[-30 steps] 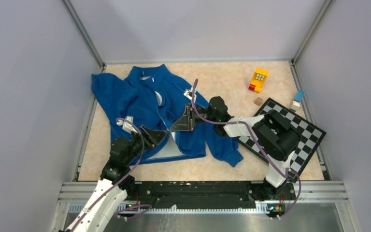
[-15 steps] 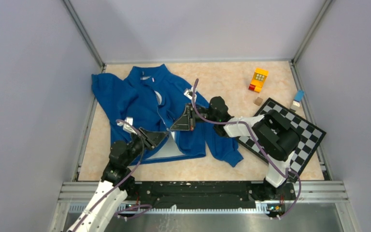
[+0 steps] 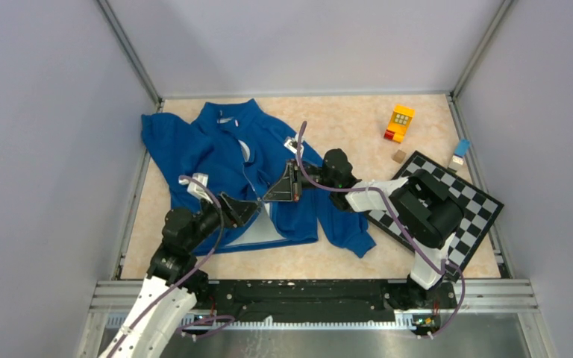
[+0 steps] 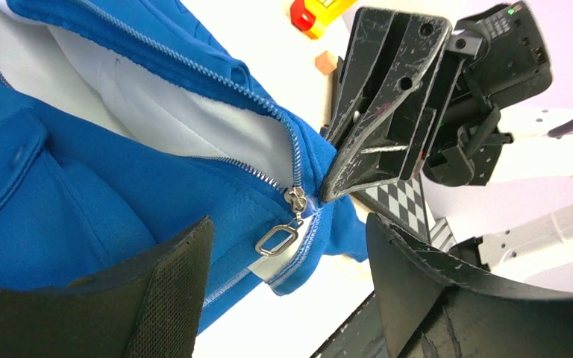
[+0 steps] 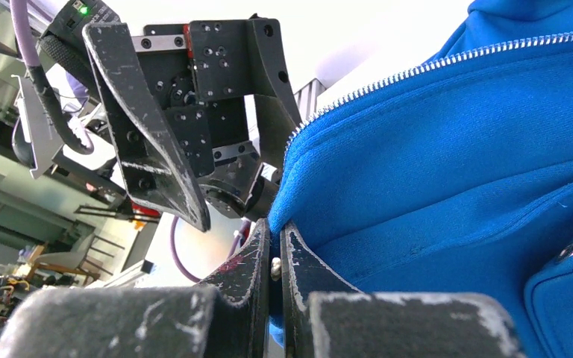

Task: Zip up the jacket

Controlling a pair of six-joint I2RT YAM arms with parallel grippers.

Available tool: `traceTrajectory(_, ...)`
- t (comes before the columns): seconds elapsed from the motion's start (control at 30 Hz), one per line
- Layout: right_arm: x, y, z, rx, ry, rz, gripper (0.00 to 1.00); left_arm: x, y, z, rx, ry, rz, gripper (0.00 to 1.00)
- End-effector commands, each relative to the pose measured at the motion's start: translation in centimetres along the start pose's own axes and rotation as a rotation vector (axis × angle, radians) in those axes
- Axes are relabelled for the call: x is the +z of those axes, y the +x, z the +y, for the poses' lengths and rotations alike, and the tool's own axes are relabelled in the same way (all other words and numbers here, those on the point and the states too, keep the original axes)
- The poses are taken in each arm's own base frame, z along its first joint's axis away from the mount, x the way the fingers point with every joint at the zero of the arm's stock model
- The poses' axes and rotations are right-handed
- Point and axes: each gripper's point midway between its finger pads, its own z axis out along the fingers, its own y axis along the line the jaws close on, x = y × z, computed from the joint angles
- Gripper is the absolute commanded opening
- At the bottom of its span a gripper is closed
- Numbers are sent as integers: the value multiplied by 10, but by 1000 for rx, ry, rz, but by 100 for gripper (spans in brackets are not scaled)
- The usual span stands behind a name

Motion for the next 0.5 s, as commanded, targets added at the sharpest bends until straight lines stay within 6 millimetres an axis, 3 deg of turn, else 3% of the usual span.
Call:
traceTrajectory(0.0, 4, -19, 23, -96, -71, -39, 0, 3, 7, -6, 72, 38, 79, 78)
traceTrajectory(0.23, 3, -18, 24, -94, -74, -37, 0, 13, 17, -19, 82, 148, 156, 78)
traceTrajectory(0.33, 4, -19, 25, -96, -75, -39, 0, 14, 24, -28, 74, 223, 196, 69)
traceTrajectory(0.47, 3, -19, 26, -99, -79, -40, 0, 14, 25, -26, 69, 208, 200, 54)
